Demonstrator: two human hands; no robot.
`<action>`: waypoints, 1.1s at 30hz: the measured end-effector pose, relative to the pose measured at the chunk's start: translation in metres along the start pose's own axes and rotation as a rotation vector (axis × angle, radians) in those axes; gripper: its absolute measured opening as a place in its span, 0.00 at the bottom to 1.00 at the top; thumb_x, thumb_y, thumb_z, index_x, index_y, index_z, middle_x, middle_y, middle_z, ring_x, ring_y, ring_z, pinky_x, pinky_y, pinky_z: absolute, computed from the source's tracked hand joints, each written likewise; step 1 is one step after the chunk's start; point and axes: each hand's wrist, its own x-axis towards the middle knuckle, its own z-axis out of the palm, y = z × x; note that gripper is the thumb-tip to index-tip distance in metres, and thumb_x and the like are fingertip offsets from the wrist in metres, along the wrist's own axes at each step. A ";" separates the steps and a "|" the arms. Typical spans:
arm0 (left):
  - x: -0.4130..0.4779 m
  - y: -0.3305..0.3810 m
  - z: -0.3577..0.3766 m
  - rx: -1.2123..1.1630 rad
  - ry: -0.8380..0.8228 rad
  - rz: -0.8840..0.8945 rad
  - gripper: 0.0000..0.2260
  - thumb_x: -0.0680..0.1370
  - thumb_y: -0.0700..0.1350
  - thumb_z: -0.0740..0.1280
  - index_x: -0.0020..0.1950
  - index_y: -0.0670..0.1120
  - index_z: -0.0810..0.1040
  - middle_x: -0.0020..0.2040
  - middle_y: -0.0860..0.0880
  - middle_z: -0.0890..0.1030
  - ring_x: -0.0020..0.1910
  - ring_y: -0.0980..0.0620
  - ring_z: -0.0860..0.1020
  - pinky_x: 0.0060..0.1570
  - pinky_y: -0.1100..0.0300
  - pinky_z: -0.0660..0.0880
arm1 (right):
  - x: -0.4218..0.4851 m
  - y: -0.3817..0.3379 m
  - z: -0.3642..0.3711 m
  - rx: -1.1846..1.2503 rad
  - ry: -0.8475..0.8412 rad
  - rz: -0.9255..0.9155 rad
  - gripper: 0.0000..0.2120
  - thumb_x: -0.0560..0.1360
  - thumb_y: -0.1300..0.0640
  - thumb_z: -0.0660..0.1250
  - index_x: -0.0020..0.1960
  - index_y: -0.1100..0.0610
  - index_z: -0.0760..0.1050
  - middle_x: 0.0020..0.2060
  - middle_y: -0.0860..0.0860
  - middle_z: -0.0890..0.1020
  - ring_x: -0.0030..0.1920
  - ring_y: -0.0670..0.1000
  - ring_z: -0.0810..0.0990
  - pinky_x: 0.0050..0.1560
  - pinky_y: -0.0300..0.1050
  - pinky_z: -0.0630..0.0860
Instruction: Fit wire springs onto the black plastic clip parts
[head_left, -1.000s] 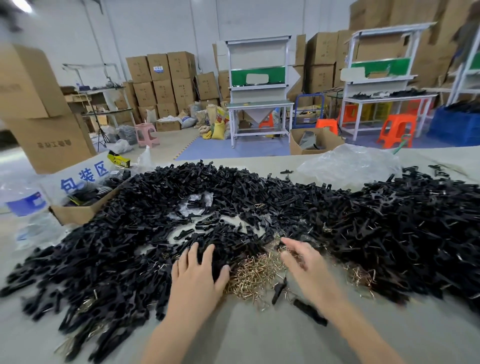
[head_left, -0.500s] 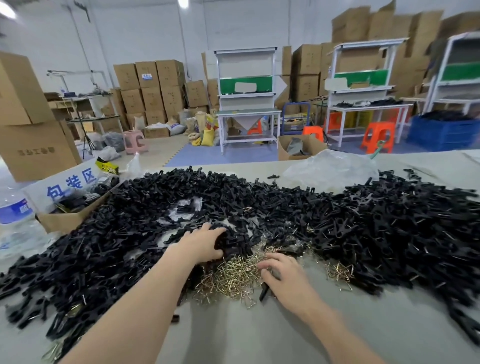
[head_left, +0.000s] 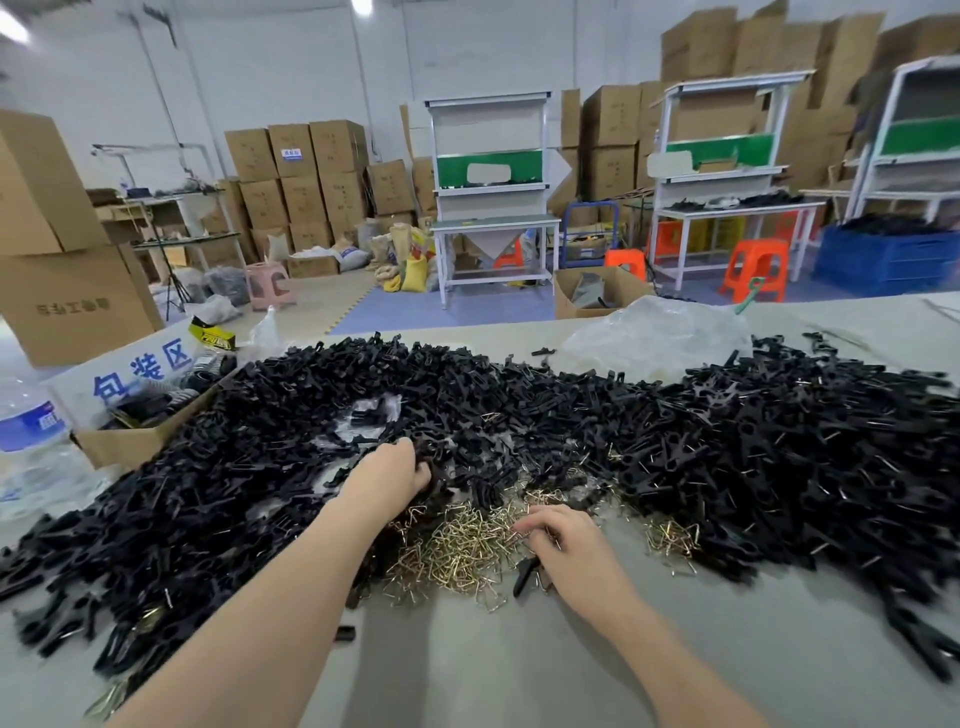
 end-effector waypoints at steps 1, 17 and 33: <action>-0.001 -0.005 -0.001 -0.033 0.017 -0.024 0.12 0.84 0.52 0.58 0.49 0.43 0.67 0.45 0.44 0.80 0.42 0.43 0.80 0.37 0.55 0.73 | 0.000 -0.001 0.000 0.012 0.005 0.003 0.14 0.83 0.56 0.62 0.52 0.38 0.80 0.54 0.29 0.74 0.63 0.37 0.69 0.66 0.42 0.68; -0.023 -0.021 -0.008 0.024 0.261 -0.005 0.15 0.86 0.54 0.50 0.52 0.46 0.68 0.34 0.52 0.72 0.34 0.46 0.74 0.32 0.55 0.65 | 0.006 -0.037 0.004 -0.509 -0.208 -0.090 0.15 0.84 0.48 0.59 0.70 0.43 0.73 0.69 0.47 0.73 0.69 0.52 0.69 0.72 0.53 0.65; -0.020 -0.007 -0.012 0.406 0.503 0.329 0.08 0.85 0.51 0.61 0.59 0.47 0.72 0.47 0.49 0.78 0.44 0.48 0.80 0.29 0.58 0.64 | 0.040 -0.055 0.014 -0.011 -0.033 -0.145 0.20 0.84 0.51 0.57 0.76 0.48 0.67 0.67 0.48 0.74 0.66 0.47 0.73 0.66 0.44 0.69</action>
